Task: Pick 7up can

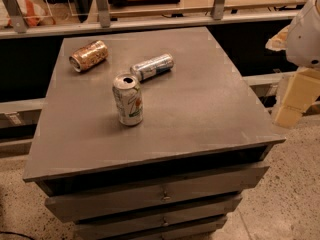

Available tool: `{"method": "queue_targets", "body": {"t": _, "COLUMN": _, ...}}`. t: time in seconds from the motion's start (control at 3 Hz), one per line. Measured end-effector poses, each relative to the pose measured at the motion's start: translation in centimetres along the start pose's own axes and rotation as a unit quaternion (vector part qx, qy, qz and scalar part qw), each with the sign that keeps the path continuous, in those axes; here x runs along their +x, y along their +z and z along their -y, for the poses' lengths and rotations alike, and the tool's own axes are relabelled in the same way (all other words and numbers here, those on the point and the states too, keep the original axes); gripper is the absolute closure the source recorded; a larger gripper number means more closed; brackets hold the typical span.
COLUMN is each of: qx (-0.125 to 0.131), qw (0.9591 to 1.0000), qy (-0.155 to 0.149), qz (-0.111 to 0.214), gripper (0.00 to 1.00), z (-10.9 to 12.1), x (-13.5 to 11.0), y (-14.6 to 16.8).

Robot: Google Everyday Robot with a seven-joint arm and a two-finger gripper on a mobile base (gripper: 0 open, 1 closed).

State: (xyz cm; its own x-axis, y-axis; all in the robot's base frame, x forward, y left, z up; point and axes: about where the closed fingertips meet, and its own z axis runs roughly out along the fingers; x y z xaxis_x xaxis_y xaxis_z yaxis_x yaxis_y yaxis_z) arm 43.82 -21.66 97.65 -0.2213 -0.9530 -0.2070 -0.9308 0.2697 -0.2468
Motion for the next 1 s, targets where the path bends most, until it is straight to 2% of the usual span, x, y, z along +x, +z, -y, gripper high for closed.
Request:
{"method": "queue_targets", "body": {"t": 0.67, "qx": 0.006, "qw": 0.9999, "qy": 0.004, "qz": 0.007, "gripper": 0.0, "z": 0.0, "x": -0.2, "y": -0.2}}
{"method": "queue_targets", "body": {"t": 1.0, "qx": 0.001, "qw": 0.9983, "qy": 0.014, "qz": 0.056, "gripper": 0.0, "z": -0.6, "x": -1.0, "y": 1.0}}
